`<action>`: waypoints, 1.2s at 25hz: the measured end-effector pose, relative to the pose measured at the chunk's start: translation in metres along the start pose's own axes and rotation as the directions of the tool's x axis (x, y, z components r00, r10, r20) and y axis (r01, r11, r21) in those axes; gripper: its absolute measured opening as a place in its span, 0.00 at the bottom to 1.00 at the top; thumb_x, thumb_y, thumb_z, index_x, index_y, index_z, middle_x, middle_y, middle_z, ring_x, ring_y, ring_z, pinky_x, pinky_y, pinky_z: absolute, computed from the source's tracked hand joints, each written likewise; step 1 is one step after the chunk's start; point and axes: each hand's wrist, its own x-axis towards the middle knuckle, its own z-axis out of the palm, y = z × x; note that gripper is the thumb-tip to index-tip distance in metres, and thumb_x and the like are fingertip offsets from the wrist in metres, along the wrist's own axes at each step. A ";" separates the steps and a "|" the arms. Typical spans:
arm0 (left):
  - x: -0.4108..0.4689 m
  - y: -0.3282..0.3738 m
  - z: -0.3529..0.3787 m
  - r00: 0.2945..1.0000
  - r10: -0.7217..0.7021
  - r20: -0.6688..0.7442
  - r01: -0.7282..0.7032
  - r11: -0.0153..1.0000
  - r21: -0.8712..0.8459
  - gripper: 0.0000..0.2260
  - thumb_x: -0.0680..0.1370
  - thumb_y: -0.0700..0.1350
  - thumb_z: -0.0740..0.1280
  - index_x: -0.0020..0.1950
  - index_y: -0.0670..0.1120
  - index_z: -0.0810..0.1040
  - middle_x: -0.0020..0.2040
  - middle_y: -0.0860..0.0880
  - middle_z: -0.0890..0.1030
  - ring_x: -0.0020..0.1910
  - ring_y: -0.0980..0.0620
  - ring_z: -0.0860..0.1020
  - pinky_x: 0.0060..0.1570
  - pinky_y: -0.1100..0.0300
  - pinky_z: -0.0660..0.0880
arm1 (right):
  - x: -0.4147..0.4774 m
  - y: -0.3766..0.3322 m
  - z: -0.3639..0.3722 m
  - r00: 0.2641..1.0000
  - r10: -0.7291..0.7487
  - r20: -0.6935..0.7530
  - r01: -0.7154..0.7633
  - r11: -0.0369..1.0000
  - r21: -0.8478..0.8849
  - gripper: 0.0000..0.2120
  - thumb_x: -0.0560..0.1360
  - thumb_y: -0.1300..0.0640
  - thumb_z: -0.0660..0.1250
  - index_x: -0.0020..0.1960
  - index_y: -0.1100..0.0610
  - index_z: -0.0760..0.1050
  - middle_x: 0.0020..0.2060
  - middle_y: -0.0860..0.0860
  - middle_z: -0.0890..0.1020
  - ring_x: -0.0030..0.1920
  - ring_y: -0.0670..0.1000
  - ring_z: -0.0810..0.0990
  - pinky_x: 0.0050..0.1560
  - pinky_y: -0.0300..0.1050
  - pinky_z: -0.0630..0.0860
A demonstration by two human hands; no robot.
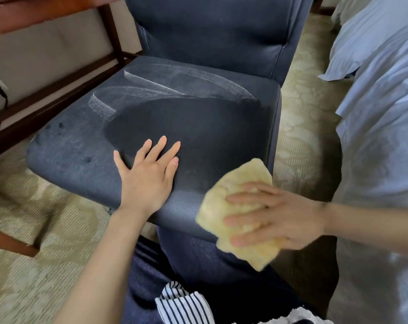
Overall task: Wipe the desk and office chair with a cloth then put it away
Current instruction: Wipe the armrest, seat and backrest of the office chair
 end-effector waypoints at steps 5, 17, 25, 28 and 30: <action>0.009 -0.013 -0.007 0.996 0.066 0.065 -0.063 0.997 -0.040 0.19 0.82 0.54 0.46 0.73 0.66 0.59 0.76 0.61 0.57 0.75 0.54 0.54 0.70 0.37 0.39 | 0.027 0.020 -0.007 0.908 -0.380 0.176 0.402 0.909 -0.110 0.19 0.73 0.48 0.66 0.63 0.46 0.77 0.66 0.47 0.75 0.71 0.54 0.65 0.70 0.55 0.63; -0.055 -0.055 -0.001 0.897 -0.438 -0.059 0.366 0.810 -0.458 0.20 0.83 0.50 0.50 0.75 0.57 0.60 0.78 0.53 0.55 0.76 0.54 0.49 0.71 0.41 0.37 | 0.185 0.037 -0.019 0.885 -0.349 0.308 0.337 0.937 0.094 0.15 0.80 0.48 0.60 0.65 0.45 0.75 0.68 0.44 0.72 0.72 0.49 0.63 0.72 0.45 0.54; -0.110 -0.067 0.015 0.782 -0.615 0.102 0.573 0.646 -0.504 0.34 0.76 0.35 0.56 0.78 0.49 0.45 0.79 0.50 0.48 0.77 0.53 0.46 0.71 0.42 0.36 | 0.300 0.054 0.002 0.973 0.052 0.224 -0.066 0.996 0.056 0.17 0.81 0.47 0.55 0.67 0.44 0.73 0.70 0.45 0.69 0.72 0.52 0.61 0.71 0.49 0.56; -0.106 -0.073 0.010 0.767 -0.627 0.136 0.592 0.612 -0.524 0.33 0.77 0.35 0.55 0.78 0.48 0.45 0.79 0.50 0.46 0.77 0.53 0.45 0.72 0.43 0.37 | 0.299 0.055 0.013 0.975 0.071 0.210 -0.089 0.993 0.076 0.17 0.82 0.47 0.54 0.69 0.42 0.70 0.73 0.45 0.64 0.75 0.53 0.55 0.73 0.49 0.49; -0.099 -0.084 0.004 0.786 -0.611 0.093 0.564 0.648 -0.512 0.32 0.76 0.33 0.54 0.78 0.47 0.48 0.79 0.49 0.47 0.77 0.53 0.45 0.72 0.43 0.38 | 0.282 0.056 0.012 0.971 -0.018 0.236 -0.009 0.994 0.111 0.17 0.81 0.48 0.56 0.70 0.42 0.68 0.74 0.46 0.63 0.76 0.52 0.52 0.74 0.48 0.46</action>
